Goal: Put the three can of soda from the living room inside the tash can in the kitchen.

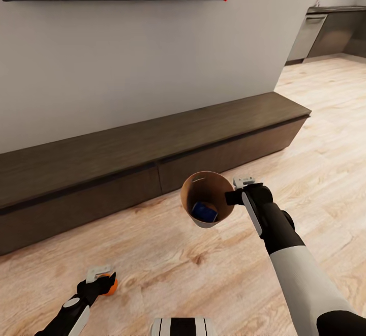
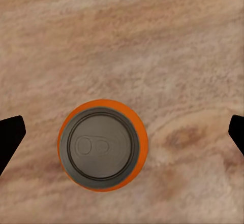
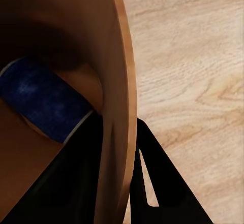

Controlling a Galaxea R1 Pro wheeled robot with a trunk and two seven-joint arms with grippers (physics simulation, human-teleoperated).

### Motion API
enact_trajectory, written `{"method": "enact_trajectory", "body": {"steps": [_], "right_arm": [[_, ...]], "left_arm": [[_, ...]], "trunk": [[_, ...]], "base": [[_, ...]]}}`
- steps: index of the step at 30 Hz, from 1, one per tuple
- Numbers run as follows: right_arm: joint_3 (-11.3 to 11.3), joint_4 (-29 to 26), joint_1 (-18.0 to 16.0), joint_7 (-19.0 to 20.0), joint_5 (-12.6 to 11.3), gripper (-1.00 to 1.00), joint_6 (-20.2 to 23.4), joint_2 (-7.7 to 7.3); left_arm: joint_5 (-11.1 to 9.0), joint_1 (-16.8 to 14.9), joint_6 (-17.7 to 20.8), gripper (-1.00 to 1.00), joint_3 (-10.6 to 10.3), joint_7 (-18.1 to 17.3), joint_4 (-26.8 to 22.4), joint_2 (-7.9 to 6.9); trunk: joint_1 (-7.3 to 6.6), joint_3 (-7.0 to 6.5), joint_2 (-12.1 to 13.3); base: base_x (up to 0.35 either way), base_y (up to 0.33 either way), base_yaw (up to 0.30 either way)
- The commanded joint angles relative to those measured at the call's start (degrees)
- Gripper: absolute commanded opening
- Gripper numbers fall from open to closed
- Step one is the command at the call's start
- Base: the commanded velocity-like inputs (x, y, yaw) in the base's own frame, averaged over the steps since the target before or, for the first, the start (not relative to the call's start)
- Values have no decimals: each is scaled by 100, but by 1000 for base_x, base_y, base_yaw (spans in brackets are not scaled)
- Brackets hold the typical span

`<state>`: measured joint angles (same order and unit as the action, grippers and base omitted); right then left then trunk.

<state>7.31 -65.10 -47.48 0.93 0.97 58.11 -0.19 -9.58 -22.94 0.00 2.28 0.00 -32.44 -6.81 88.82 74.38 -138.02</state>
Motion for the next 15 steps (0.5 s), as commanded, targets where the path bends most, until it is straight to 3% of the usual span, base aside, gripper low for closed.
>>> {"method": "enact_trajectory", "body": {"steps": [1,15], "right_arm": [[-1,-2,-1,21,-78,-100,-1,1],[-1,-2,-1,22,-80,-100,-1,1]], "left_arm": [[0,0,0,100,0,0,0,0],[0,0,0,100,0,0,0,-2]], "trunk": [[-1,1,0],[175,150,-321]], "base": [[0,0,0],[0,0,0]]}}
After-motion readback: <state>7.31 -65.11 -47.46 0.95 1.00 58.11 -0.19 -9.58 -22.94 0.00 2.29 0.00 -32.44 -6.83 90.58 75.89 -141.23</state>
